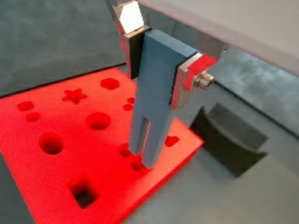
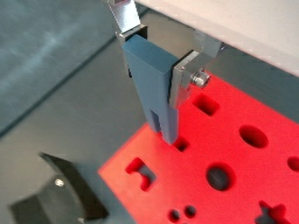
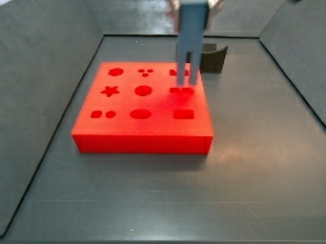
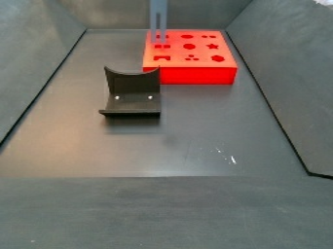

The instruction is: Insert the double-square object.

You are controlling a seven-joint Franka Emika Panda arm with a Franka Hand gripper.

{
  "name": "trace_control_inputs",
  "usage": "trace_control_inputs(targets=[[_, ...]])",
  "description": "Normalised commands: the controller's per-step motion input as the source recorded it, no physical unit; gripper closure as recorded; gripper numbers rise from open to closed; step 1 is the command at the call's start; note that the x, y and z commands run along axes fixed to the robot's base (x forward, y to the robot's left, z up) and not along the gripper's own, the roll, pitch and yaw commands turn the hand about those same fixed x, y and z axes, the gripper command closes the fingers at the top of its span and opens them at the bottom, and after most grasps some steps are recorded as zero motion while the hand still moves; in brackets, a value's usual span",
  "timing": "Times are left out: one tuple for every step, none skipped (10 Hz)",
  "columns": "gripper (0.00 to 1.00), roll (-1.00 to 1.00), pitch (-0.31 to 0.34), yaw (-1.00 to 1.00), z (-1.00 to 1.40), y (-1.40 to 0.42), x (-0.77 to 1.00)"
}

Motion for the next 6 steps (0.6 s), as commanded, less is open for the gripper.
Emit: trace_control_inputs(targets=[[1.0, -0.11, 0.0, 0.08, -0.01, 0.05, -0.07], [1.0, 0.0, 0.0, 0.0, -0.07, 0.0, 0.0], [1.0, -0.13, 0.0, 0.0, -0.28, -0.07, -0.15], [1.0, -0.19, 0.0, -0.03, -0.27, -0.1, -0.14], [1.0, -0.19, 0.01, 0.0, -0.21, -0.05, -0.1], [1.0, -0.17, 0.017, 0.0, -0.15, -0.01, -0.03]])
